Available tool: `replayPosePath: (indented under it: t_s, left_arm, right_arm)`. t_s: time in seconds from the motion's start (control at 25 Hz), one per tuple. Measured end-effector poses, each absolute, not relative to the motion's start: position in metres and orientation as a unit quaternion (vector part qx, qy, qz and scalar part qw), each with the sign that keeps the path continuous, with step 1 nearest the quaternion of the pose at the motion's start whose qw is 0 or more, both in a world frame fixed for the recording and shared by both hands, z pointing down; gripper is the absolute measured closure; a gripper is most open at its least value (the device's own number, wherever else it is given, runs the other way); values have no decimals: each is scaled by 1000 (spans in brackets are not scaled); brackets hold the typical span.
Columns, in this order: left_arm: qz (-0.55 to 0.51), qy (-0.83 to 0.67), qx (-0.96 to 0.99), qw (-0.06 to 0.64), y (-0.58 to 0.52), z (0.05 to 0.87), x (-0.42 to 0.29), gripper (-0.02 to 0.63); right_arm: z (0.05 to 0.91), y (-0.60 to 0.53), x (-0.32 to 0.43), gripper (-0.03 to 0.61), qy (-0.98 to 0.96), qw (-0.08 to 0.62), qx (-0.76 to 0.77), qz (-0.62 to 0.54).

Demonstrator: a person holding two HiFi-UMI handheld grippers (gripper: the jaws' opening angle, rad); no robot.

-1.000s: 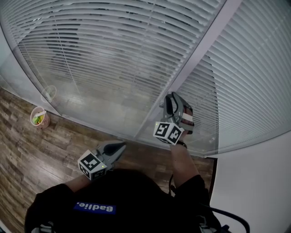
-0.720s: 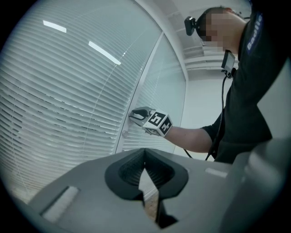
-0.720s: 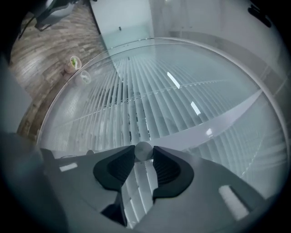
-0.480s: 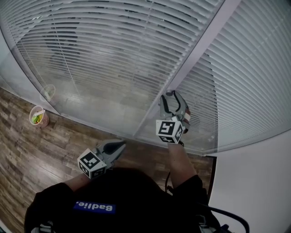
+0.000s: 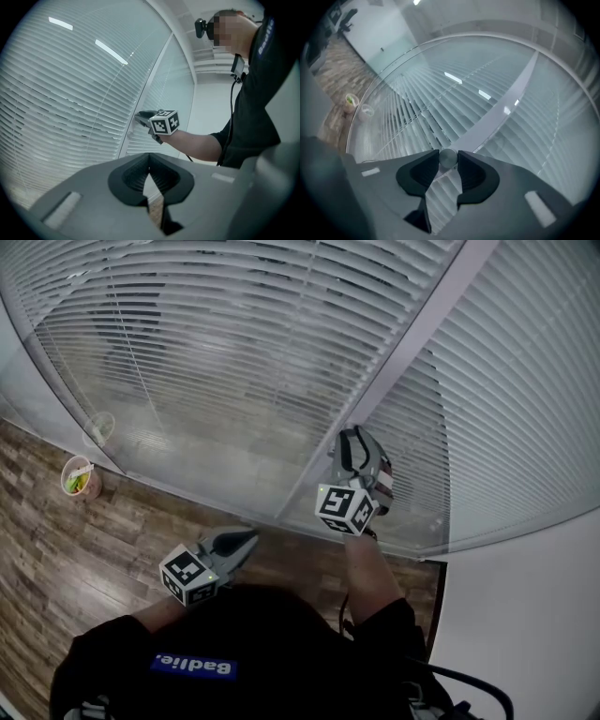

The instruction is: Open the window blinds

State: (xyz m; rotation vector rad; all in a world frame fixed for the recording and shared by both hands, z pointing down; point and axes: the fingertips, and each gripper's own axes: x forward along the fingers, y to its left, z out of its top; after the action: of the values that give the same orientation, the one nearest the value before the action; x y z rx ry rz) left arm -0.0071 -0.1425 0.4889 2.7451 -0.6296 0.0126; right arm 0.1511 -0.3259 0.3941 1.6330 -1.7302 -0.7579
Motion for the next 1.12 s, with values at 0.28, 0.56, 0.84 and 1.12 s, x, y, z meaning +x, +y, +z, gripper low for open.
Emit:
replayPosePath:
  t_s: [0.28, 0.56, 0.84, 1.12]
  left_arm:
    - [2, -217, 963, 162, -142, 489, -6, 614]
    - [2, -215, 963, 160, -142, 488, -4, 614]
    - [3, -215, 963, 164, -141, 489, -4, 614]
    - [6, -217, 962, 168, -140, 495, -7, 614]
  right_arm:
    - [400, -326, 147, 453, -597, 424, 559, -389]
    - [398, -324, 151, 439, -649, 348, 593, -325]
    - [395, -323, 154, 446, -682, 284, 619, -267]
    - [398, -323, 152, 454, -660, 316, 617, -291]
